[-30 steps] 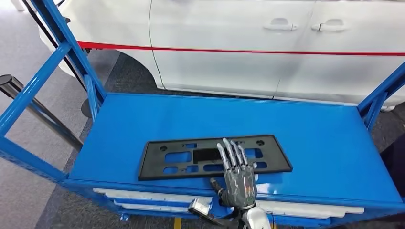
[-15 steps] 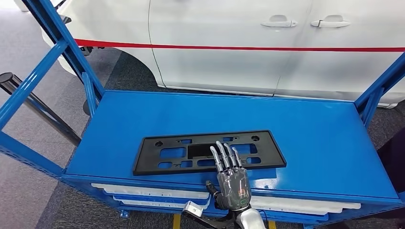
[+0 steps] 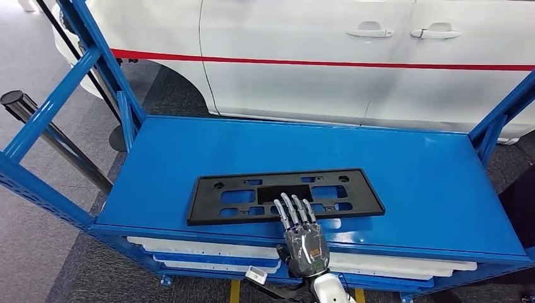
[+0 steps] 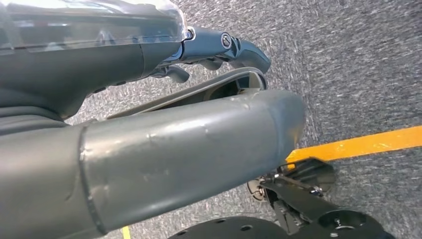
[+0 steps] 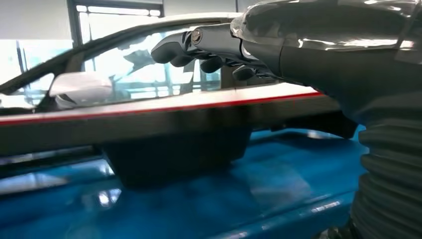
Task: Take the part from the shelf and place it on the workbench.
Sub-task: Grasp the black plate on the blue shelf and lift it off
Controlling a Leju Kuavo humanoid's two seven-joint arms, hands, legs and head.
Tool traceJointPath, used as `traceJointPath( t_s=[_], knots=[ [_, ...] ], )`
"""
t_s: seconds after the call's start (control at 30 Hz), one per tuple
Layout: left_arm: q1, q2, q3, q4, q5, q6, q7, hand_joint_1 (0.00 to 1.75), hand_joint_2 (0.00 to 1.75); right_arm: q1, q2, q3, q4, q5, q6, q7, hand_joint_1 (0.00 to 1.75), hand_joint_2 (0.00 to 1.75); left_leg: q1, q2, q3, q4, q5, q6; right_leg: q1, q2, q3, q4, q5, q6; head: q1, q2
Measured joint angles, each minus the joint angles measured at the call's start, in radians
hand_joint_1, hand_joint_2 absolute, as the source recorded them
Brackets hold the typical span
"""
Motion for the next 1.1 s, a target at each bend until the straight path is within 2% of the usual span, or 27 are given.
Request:
traceJointPath(
  t_s=[0.03, 0.1, 0.17, 0.2, 0.27, 0.3, 0.33, 0.37, 0.43, 0.47, 0.5, 0.6, 0.63, 0.67, 0.7, 0.77, 0.8, 0.83, 0.87, 0.93, 0.97, 1.0, 1.03, 1.1],
  knots=[
    [-0.002, 0.0, 0.0, 0.0, -0.001, 0.0, 0.0, 0.0, 0.0, -0.004, 0.0, 0.0, 0.007, -0.001, 0.0, 0.001, 0.0, 1.75, -0.001, 0.0, -0.002, 0.0, 0.0, -0.005, 0.002, 0.0, 0.002, -0.009, -0.004, -0.004, 0.0, 0.0],
    [-0.004, 0.001, 0.0, 0.0, -0.007, -0.001, 0.001, 0.0, 0.0, -0.012, 0.001, 0.0, 0.02, -0.005, 0.0, 0.0, 0.0, 1.75, 0.0, -0.001, -0.004, 0.0, -0.001, -0.014, -0.002, -0.002, 0.003, -0.019, 0.001, -0.011, 0.0, 0.0],
    [-0.005, 0.004, 0.0, 0.0, -0.013, -0.001, 0.001, 0.0, 0.0, -0.022, 0.006, 0.0, 0.033, -0.016, 0.0, -0.004, 0.0, 1.75, 0.001, -0.002, -0.02, 0.037, -0.028, -0.026, -0.01, -0.007, 0.006, -0.03, 0.007, -0.022, -0.001, 0.0],
    [-0.005, 0.005, 0.0, 0.0, -0.016, -0.002, 0.002, 0.0, 0.0, -0.028, 0.009, 0.0, 0.04, -0.023, 0.0, -0.008, 0.0, 1.75, 0.004, -0.003, -0.043, 0.085, -0.058, -0.032, -0.013, -0.01, 0.006, -0.034, 0.01, -0.027, -0.001, 0.0],
    [-0.004, 0.006, 0.0, 0.0, -0.02, -0.004, 0.002, 0.0, 0.0, -0.039, 0.014, 0.0, 0.054, -0.037, 0.0, -0.015, 0.0, 1.75, 0.011, -0.003, -0.108, 0.218, -0.124, -0.044, -0.013, -0.014, 0.0, -0.035, 0.014, -0.031, -0.002, 0.0],
    [-0.003, 0.006, 0.0, 0.0, -0.021, -0.004, 0.002, 0.0, 0.0, -0.044, 0.015, 0.0, 0.06, -0.041, 0.0, -0.017, 0.0, 1.75, 0.016, -0.002, -0.131, 0.266, -0.139, -0.05, -0.014, -0.014, -0.004, -0.034, 0.016, -0.03, -0.002, 0.0],
    [-0.002, 0.007, 0.0, 0.0, -0.021, -0.004, 0.002, 0.0, 0.0, -0.049, 0.015, 0.0, 0.066, -0.043, 0.0, -0.017, 0.0, 1.75, 0.02, -0.002, -0.137, 0.28, -0.134, -0.054, -0.015, -0.014, -0.006, -0.033, 0.018, -0.028, -0.002, 0.0],
    [-0.001, 0.008, 0.0, 0.0, -0.022, -0.004, 0.002, 0.0, 0.0, -0.053, 0.016, 0.0, 0.07, -0.045, 0.0, -0.018, 0.0, 1.75, 0.024, -0.002, -0.122, 0.252, -0.111, -0.058, -0.016, -0.013, -0.009, -0.031, 0.02, -0.025, -0.002, 0.0],
    [-0.002, 0.01, 0.002, 0.0, -0.025, -0.005, 0.002, 0.0, 0.0, -0.063, 0.017, 0.0, 0.076, -0.053, 0.0, -0.026, 0.0, 1.75, 0.03, -0.001, -0.051, 0.115, -0.048, -0.062, -0.019, -0.01, -0.015, -0.022, 0.022, -0.016, -0.002, 0.0],
    [-0.003, 0.01, 0.004, 0.0, -0.028, -0.006, 0.001, 0.0, 0.0, -0.067, 0.019, 0.0, 0.077, -0.06, 0.0, -0.032, 0.0, 1.75, 0.031, -0.003, -0.022, 0.055, -0.027, -0.06, -0.019, -0.008, -0.018, -0.016, 0.022, -0.01, -0.001, 0.0],
    [-0.005, 0.01, 0.007, 0.0, -0.031, -0.007, 0.001, 0.0, 0.0, -0.072, 0.021, -0.001, 0.078, -0.069, 0.0, -0.041, 0.0, 1.75, 0.03, -0.003, -0.006, 0.018, -0.016, -0.056, -0.018, -0.006, -0.022, -0.012, 0.023, -0.002, -0.001, 0.0],
    [-0.007, 0.01, 0.019, 0.0, -0.037, -0.01, 0.001, 0.0, 0.0, -0.085, 0.035, -0.002, 0.07, -0.11, 0.001, -0.067, 0.0, 1.75, 0.024, -0.004, -0.006, 0.005, -0.003, -0.033, -0.019, 0.0, -0.025, -0.014, 0.033, 0.022, -0.001, 0.0],
    [-0.007, 0.01, 0.022, 0.0, -0.039, -0.011, 0.002, 0.0, 0.0, -0.089, 0.04, -0.002, 0.061, -0.127, 0.005, -0.076, 0.0, 1.75, 0.024, -0.003, -0.006, 0.002, 0.004, -0.024, -0.02, 0.0, -0.028, -0.009, 0.028, 0.028, 0.0, 0.0],
    [-0.007, 0.01, 0.025, 0.0, -0.04, -0.011, 0.002, 0.0, 0.0, -0.092, 0.044, -0.001, 0.05, -0.144, 0.009, -0.082, 0.0, 1.75, 0.026, -0.002, -0.007, -0.001, 0.011, -0.015, -0.022, 0.0, -0.036, 0.012, 0.011, 0.032, 0.0, 0.0],
    [-0.006, 0.01, 0.029, 0.0, -0.041, -0.012, 0.002, 0.0, 0.0, -0.096, 0.046, -0.001, 0.038, -0.157, 0.013, -0.087, 0.0, 1.75, 0.027, -0.001, -0.009, -0.004, 0.018, -0.007, -0.024, 0.0, -0.054, 0.053, -0.019, 0.035, 0.0, 0.0],
    [-0.005, 0.01, 0.036, 0.0, -0.041, -0.013, 0.002, 0.0, 0.0, -0.1, 0.048, 0.001, 0.022, -0.171, 0.018, -0.091, 0.0, 1.75, 0.024, -0.001, -0.018, -0.004, 0.023, 0.0, -0.025, 0.0, -0.108, 0.182, -0.093, 0.04, 0.0, 0.0],
    [-0.004, 0.01, 0.039, 0.0, -0.042, -0.013, 0.002, 0.0, 0.0, -0.1, 0.048, 0.002, 0.017, -0.178, 0.019, -0.093, 0.0, 1.75, 0.022, -0.001, -0.021, -0.002, 0.024, 0.001, -0.025, 0.0, -0.131, 0.238, -0.115, 0.042, 0.0, 0.0],
    [-0.002, 0.01, 0.042, 0.0, -0.043, -0.014, 0.002, 0.0, 0.0, -0.1, 0.048, 0.003, 0.013, -0.187, 0.019, -0.097, 0.0, 1.75, 0.021, -0.002, -0.023, -0.001, 0.025, 0.001, -0.024, 0.0, -0.139, 0.263, -0.118, 0.042, 0.0, 0.0],
    [-0.001, 0.01, 0.044, 0.0, -0.043, -0.014, 0.002, 0.0, 0.0, -0.099, 0.048, 0.006, 0.007, -0.196, 0.02, -0.102, 0.0, 1.75, 0.02, -0.002, -0.024, 0.0, 0.024, 0.0, -0.024, 0.0, -0.128, 0.25, -0.102, 0.04, 0.0, 0.0],
    [0.0, 0.009, 0.048, 0.0, -0.047, -0.016, 0.0, 0.0, 0.0, -0.1, 0.048, 0.012, -0.012, -0.215, 0.025, -0.11, 0.0, 1.75, 0.02, -0.003, -0.023, 0.004, 0.021, -0.004, -0.022, 0.0, -0.063, 0.127, -0.04, 0.03, 0.0, 0.0],
    [-0.001, 0.008, 0.049, 0.0, -0.049, -0.016, -0.001, 0.0, 0.0, -0.1, 0.048, 0.016, -0.024, -0.221, 0.028, -0.112, 0.0, 1.75, 0.018, -0.003, -0.023, 0.006, 0.018, -0.009, -0.019, 0.0, -0.03, 0.062, -0.018, 0.023, 0.0, 0.0],
    [-0.001, 0.007, 0.052, 0.0, -0.051, -0.017, -0.003, 0.0, 0.0, -0.101, 0.048, 0.021, -0.035, -0.226, 0.031, -0.114, 0.0, 1.75, 0.017, -0.004, -0.025, 0.008, 0.017, -0.014, -0.016, 0.0, -0.008, 0.017, -0.006, 0.017, 0.0, 0.0],
    [-0.002, 0.006, 0.054, 0.0, -0.052, -0.018, -0.004, 0.0, 0.0, -0.101, 0.047, 0.024, -0.045, -0.231, 0.034, -0.114, 0.0, 1.75, 0.016, -0.004, -0.026, 0.008, 0.016, -0.02, -0.012, 0.0, 0.001, -0.006, -0.004, 0.012, 0.0, 0.0],
    [-0.004, 0.006, 0.06, 0.0, -0.054, -0.018, -0.005, 0.0, 0.0, -0.101, 0.046, 0.031, -0.06, -0.238, 0.035, -0.116, 0.0, 1.75, 0.016, -0.004, -0.026, 0.005, 0.016, -0.034, -0.01, 0.001, 0.001, -0.012, -0.004, 0.002, -0.001, 0.0]
  ],
)
